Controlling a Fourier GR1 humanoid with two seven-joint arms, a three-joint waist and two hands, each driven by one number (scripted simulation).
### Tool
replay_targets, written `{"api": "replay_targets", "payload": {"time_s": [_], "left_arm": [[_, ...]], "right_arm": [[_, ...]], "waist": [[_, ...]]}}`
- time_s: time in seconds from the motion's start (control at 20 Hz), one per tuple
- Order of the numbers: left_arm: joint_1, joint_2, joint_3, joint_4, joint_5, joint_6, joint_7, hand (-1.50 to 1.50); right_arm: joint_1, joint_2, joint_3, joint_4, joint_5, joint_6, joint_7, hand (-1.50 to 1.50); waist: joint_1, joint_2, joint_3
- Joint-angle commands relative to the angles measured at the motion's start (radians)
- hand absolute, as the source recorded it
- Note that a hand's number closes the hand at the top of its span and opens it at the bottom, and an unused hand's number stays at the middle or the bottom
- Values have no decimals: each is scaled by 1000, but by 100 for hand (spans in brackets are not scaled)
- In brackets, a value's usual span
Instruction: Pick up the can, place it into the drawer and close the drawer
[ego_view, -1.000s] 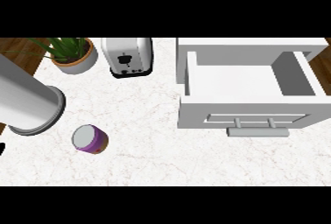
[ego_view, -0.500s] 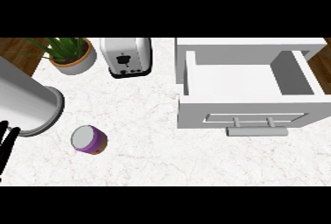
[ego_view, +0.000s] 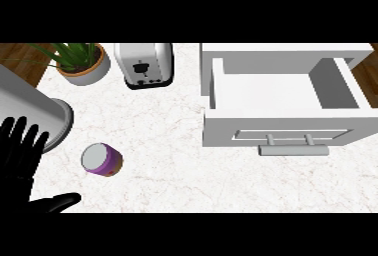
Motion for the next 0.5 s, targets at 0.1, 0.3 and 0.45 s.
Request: {"api": "replay_targets", "payload": {"time_s": [0.1, 0.3, 0.45], "left_arm": [[28, -8, -99, 158, -44, 30, -154, -150], [60, -8, -80, 220, -29, 3, -242, -150], [-46, -8, -52, 312, -70, 49, -246, -150]], "right_arm": [[-68, 9, -15, 88, 47, 18, -29, -150], [-7, 34, -51, 45, 27, 74, -29, -150], [-67, -18, -99, 93, -17, 75, 2, -150]], "waist": [[5, 1, 0], [4, 0, 0], [3, 0, 0]]}}
